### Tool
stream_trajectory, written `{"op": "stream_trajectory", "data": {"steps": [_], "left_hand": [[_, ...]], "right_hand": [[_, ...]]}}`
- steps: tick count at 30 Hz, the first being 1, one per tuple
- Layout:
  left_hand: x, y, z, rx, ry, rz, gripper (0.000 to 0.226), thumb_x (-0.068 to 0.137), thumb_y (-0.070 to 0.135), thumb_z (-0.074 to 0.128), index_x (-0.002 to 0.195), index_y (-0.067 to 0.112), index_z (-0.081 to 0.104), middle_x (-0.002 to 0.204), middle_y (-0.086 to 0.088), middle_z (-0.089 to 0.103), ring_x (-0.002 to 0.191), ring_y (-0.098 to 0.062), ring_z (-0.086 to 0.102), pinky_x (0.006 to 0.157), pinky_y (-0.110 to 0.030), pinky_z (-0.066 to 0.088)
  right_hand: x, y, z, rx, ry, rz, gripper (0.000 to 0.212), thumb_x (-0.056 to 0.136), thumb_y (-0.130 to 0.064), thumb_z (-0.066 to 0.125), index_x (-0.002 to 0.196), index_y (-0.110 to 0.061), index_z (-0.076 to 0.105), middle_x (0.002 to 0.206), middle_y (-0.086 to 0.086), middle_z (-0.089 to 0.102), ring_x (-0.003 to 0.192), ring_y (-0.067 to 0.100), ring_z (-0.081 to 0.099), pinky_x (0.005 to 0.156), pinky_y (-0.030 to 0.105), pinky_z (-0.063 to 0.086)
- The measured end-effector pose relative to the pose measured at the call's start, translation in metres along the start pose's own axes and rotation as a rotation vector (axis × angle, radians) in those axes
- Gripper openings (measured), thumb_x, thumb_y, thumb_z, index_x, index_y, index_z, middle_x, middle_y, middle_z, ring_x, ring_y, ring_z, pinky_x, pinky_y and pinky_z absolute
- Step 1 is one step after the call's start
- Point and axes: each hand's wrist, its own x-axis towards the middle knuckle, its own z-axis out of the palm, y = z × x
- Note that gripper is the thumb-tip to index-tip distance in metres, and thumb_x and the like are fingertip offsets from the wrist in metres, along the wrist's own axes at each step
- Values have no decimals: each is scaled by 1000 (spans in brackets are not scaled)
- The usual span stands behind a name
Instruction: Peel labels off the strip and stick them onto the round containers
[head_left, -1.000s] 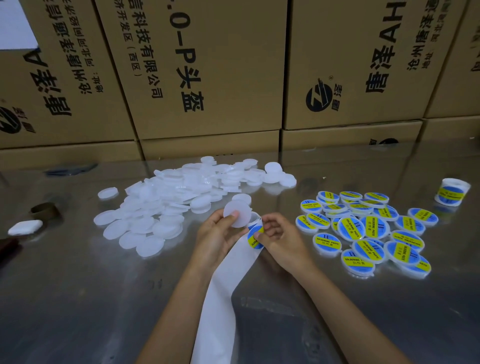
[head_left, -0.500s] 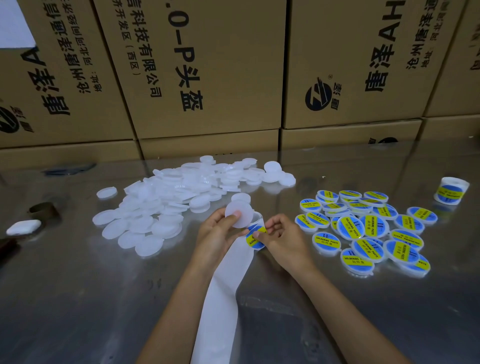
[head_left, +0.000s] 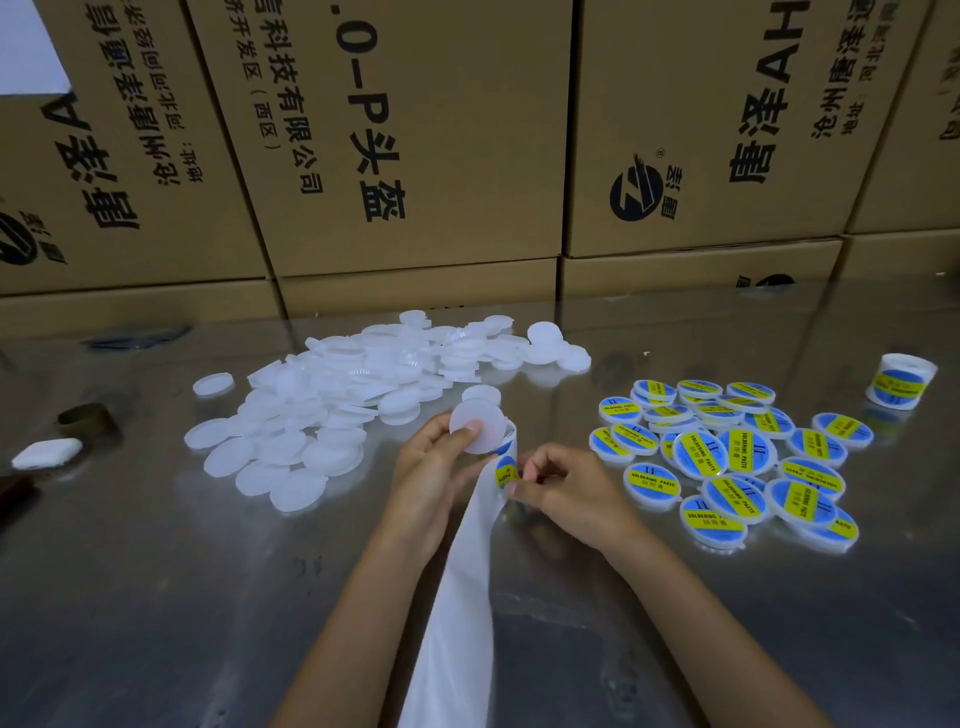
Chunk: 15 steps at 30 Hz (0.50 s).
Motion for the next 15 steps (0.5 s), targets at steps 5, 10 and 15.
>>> {"op": "stream_trajectory", "data": {"steps": [5,10,15], "left_hand": [[-2,2,-1,15,-29,16,21,95,10,63,115,3,66,115,-15,73,106,-28,71,89,-37,57],[-1,6,-3,-6,22,48,19,94,5,64,112,3,68,112,-13,74,102,-26,73,78,-31,61],[-2,11,-4,-83,47,67,25,92,-2,64,110,14,72,105,-5,77,98,-31,74,71,-30,61]], "right_hand": [[-10,-15,-15,-62,-373,-22,29,73,-4,83,65,-15,58,97,2,61,84,12,51,78,25,39],[-10,-22,-31,86,-247,99,24,75,-9,80,67,-17,59,106,14,68,93,19,64,81,23,44],[-5,-21,-39,213,-76,178,26,78,-14,78,69,-18,54,76,6,55,76,19,49,78,32,41]]}}
